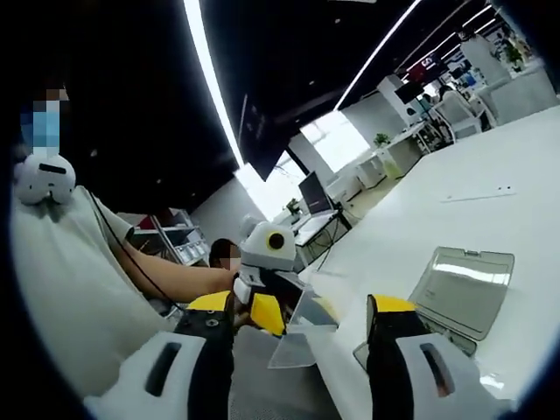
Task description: Insert the divider into the dual guide fixture by aligning both edges with the guide slots and pushing it downward to the bottom, including one-sided entry, uneven engagement, binding, and posture correction.
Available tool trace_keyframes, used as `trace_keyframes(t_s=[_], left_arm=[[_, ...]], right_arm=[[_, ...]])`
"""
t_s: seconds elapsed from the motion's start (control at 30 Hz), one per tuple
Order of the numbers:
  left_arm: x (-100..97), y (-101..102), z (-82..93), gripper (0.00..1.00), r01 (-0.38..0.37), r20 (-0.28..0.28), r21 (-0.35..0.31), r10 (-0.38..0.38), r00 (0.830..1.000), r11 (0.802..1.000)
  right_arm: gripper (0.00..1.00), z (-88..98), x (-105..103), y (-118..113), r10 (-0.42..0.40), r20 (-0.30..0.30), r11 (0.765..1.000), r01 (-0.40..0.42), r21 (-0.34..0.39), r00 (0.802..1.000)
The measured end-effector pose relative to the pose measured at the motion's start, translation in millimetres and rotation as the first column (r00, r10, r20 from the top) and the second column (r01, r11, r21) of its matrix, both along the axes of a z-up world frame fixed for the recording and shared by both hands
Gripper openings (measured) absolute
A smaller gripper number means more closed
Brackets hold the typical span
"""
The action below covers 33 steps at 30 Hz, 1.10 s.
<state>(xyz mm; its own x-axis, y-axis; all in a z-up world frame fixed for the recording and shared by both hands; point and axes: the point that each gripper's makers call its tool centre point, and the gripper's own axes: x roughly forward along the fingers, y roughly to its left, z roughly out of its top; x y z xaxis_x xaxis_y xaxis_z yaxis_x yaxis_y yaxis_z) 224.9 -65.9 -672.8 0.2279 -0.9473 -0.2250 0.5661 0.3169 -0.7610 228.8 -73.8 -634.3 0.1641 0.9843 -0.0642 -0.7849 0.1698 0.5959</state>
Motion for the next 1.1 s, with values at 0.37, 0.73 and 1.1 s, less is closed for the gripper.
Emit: trace_keyframes(t_s=[0.37, 0.73, 1.1], left_arm=[[-2.9, -7, 12.6, 0.29, 0.027, 0.032, -0.05, -0.025, 0.999, 0.998], [-7.1, -15, 22.8, 0.29, 0.058, 0.051, -0.082, -0.054, 0.997, 0.995], [-9.8, -18, 28.3, 0.29, 0.077, 0.06, -0.105, -0.071, 0.996, 0.991]], right_arm=[[0.6, 3.0, 0, 5, 0.015, -0.031, 0.999, -0.014, 0.037, 0.999], [0.59, 12.1, 2, 7, 0.034, -0.084, 0.995, -0.025, 0.096, 0.996], [0.54, 13.5, 1, 7, 0.045, -0.11, 0.993, -0.032, 0.117, 0.993]])
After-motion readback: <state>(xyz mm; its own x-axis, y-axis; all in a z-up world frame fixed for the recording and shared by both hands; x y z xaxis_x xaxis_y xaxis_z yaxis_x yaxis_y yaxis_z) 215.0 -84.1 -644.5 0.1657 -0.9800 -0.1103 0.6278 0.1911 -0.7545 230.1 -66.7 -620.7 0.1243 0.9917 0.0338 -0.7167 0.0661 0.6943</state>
